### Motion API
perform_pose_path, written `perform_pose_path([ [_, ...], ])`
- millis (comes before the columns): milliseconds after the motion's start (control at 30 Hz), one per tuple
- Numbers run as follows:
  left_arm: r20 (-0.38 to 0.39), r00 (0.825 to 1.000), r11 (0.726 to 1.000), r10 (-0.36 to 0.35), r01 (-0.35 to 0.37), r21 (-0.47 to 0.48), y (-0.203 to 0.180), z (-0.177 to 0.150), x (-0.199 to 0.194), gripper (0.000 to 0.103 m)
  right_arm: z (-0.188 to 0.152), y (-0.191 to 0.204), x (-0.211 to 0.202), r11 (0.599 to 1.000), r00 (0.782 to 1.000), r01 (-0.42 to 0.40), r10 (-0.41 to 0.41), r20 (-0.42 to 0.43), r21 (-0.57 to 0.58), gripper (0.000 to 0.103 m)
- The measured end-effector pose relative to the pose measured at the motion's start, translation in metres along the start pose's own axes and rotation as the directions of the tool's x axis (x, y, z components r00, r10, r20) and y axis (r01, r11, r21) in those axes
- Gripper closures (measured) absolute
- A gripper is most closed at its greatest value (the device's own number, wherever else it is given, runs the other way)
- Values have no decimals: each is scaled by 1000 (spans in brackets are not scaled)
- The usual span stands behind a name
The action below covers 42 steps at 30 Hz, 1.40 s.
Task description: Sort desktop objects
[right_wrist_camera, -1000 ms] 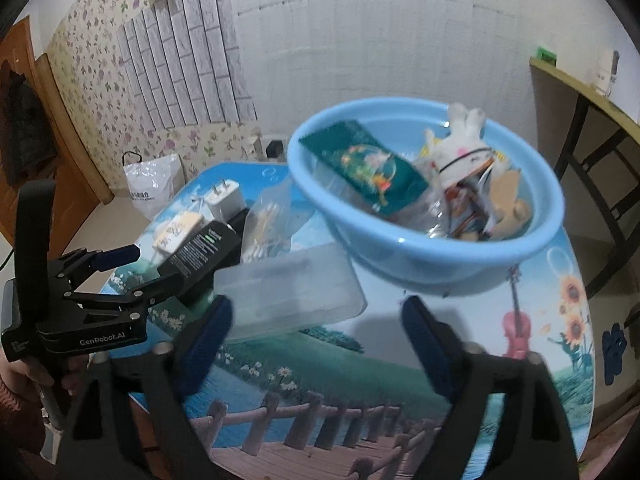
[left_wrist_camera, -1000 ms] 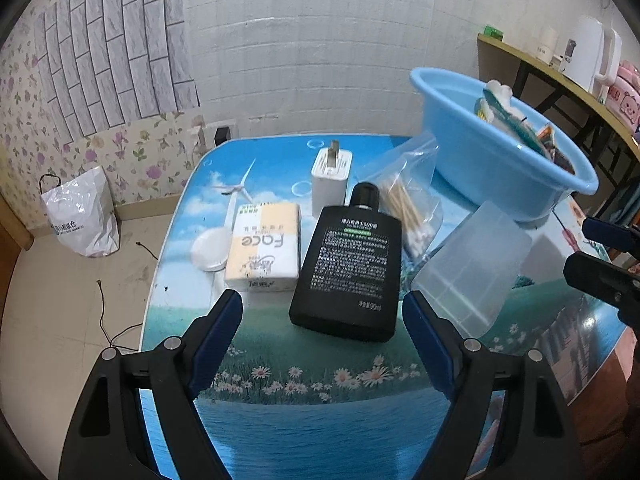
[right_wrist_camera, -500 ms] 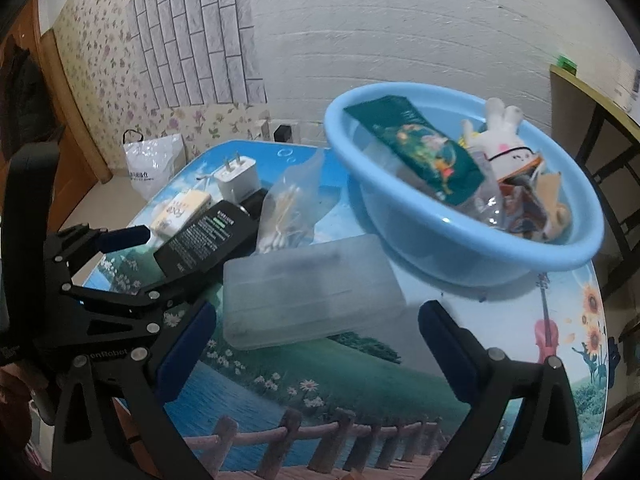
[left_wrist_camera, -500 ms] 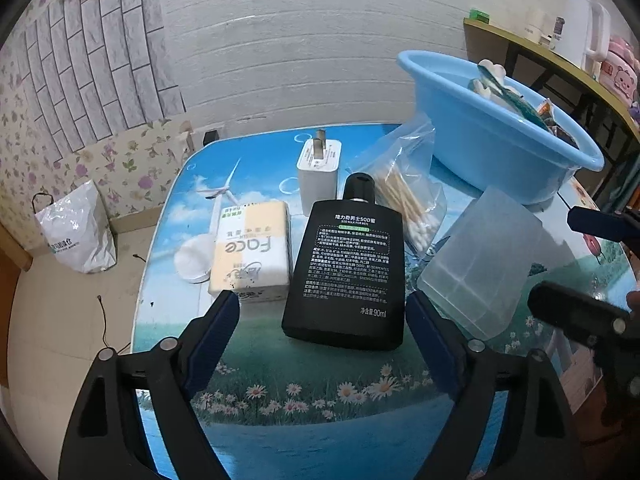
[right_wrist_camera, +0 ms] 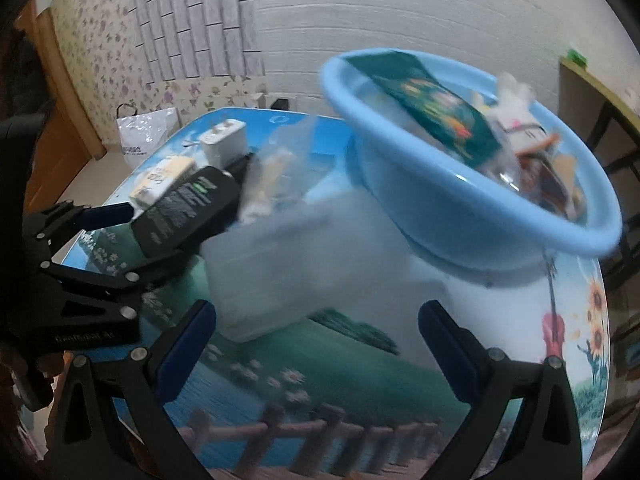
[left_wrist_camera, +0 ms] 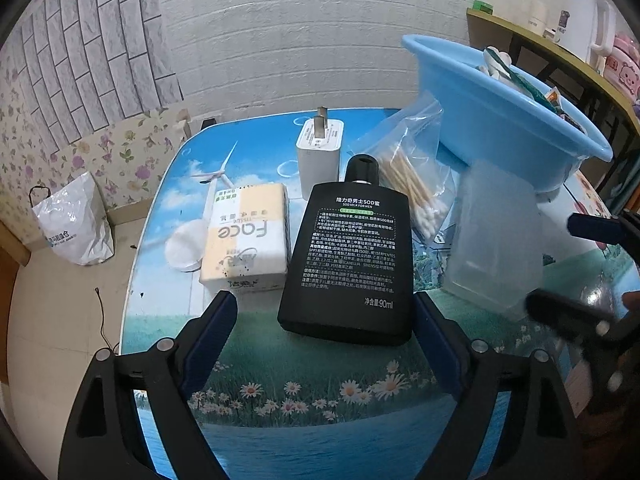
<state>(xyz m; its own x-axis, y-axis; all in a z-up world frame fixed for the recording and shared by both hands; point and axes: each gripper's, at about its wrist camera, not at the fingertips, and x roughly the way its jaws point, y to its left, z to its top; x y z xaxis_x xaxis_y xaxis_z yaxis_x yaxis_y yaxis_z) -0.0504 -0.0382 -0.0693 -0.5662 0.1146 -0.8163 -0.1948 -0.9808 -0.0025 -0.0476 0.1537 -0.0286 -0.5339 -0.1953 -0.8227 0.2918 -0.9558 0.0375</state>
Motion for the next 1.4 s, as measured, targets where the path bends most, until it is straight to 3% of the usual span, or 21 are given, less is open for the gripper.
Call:
perform_pose_path([
  [100,-1,1000,1000,-2,2,11,-2,0,-1,16,-9,-13,-4,999,1000,-21,22,-10,28,0],
  [300,4,1000,999,-15,15,38,-9,0,-3,16,-25,-38,-1,997,998,43,-39,-58,63,0],
  [433,19,999,998,-44,44,35,-11,2,-3,17,-25,-46,-5,994,998,40,-35,-49,100,0],
  [467,26,998,998,-64,64,31,-11,2,-3,21,-24,-45,-8,994,999,30,-26,-37,102,0],
  [533,35,997,998,-63,63,19,-9,4,-3,42,-22,-43,-11,995,1000,7,-4,-21,101,0],
  [667,29,994,994,-110,110,1,-4,1,-7,42,-17,-34,-13,993,999,-49,50,-1,110,0],
  [833,28,995,995,-97,96,19,-8,-7,-14,42,-1,-11,-11,993,997,-75,74,14,86,0],
  [1267,27,996,996,-85,84,35,-8,-22,-25,42,30,11,10,989,996,-87,87,9,120,0],
  [1400,32,996,996,-83,82,32,-7,-23,-26,42,33,18,25,993,997,-58,63,-38,101,0],
])
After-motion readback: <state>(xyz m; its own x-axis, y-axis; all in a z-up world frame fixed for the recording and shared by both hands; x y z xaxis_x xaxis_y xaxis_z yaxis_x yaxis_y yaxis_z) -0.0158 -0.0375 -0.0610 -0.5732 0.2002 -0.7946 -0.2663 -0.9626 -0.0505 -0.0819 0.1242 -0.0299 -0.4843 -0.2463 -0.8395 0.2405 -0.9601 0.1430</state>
